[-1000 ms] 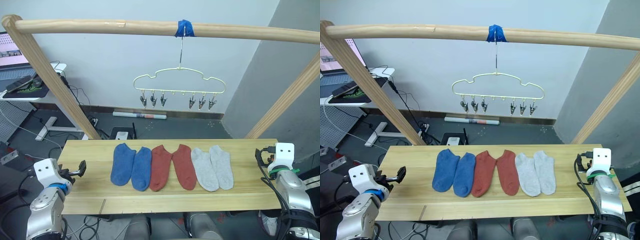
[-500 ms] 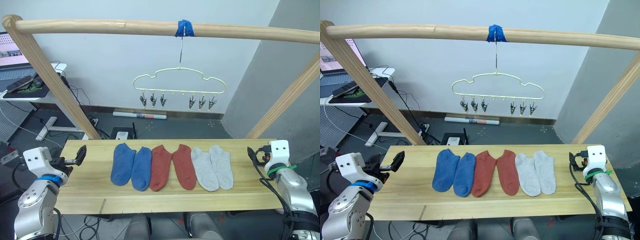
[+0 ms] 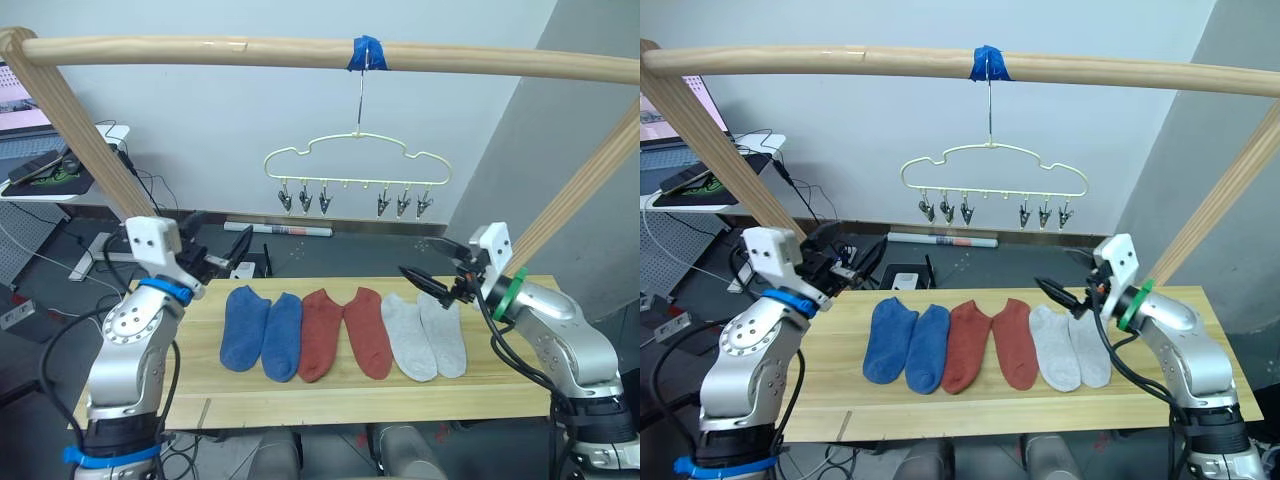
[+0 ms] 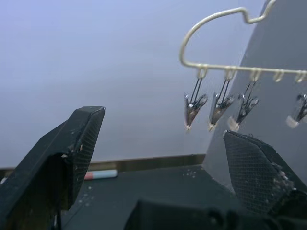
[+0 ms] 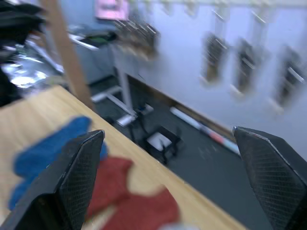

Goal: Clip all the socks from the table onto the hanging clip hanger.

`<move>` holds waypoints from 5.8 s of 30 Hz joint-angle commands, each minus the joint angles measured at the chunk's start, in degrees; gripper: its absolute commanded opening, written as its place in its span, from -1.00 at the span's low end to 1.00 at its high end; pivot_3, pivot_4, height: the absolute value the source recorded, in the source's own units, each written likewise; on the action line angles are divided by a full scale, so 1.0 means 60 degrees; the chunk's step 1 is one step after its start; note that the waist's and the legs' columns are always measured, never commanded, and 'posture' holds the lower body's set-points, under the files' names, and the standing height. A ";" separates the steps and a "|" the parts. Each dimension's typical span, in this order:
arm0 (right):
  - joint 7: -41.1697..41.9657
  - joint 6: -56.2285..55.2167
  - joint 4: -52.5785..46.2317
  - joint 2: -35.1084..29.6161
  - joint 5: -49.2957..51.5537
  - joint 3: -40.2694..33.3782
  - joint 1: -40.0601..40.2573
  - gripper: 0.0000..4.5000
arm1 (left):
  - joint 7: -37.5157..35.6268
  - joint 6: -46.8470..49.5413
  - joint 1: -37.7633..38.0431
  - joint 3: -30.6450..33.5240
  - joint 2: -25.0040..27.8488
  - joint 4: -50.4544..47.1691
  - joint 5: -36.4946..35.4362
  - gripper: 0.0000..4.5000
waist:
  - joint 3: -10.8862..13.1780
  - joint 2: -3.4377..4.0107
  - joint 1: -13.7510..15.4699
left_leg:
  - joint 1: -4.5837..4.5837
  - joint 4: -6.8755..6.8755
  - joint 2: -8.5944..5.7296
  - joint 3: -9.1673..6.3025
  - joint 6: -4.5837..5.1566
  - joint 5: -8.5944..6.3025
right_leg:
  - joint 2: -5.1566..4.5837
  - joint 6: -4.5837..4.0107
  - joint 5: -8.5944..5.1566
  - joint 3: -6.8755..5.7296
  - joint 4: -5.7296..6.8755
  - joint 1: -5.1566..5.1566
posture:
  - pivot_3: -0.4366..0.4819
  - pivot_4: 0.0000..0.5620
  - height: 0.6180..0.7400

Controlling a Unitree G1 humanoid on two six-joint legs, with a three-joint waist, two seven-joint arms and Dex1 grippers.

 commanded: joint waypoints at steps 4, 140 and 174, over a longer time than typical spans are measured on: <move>-0.0512 0.0137 -0.0623 0.1199 -0.0102 0.1094 -0.1176 1.00 | 0.0218 -0.1108 -0.1700 -0.0606 -0.0804 0.1886 0.0697 0.99 | 0.0010 0.0001 -0.0007 | -0.0007 0.0004 0.0000 -0.0010 0.0000 0.0001 | 0.0007 0.0030 0.0018 -0.0006 0.0003 -0.0005 | -0.24 -0.38 1.00; 0.0082 -0.2420 -0.0525 -0.0667 -0.3788 0.1443 0.0947 -0.97 | 0.1085 0.6193 -0.3102 0.1895 -0.1240 0.1680 -0.5324 -1.00 | 0.0479 0.0007 -0.0540 | -0.0022 -0.0024 0.0012 -0.0022 -0.0001 -0.0004 | 0.0017 0.0079 0.0011 -0.0002 0.0005 -0.0035 | -0.20 -0.25 1.00; -0.1095 -0.3354 0.1246 0.2559 -0.4927 0.3485 -0.2360 -0.97 | 0.3734 0.7540 -0.3479 0.2350 -0.1715 0.1163 -0.8438 -1.00 | 0.0498 -0.0037 -0.0187 | -0.0046 -0.0014 -0.0006 -0.0037 -0.0025 -0.0014 | -0.0003 0.0072 0.0012 -0.0019 -0.0007 -0.0044 | -0.16 -0.35 1.00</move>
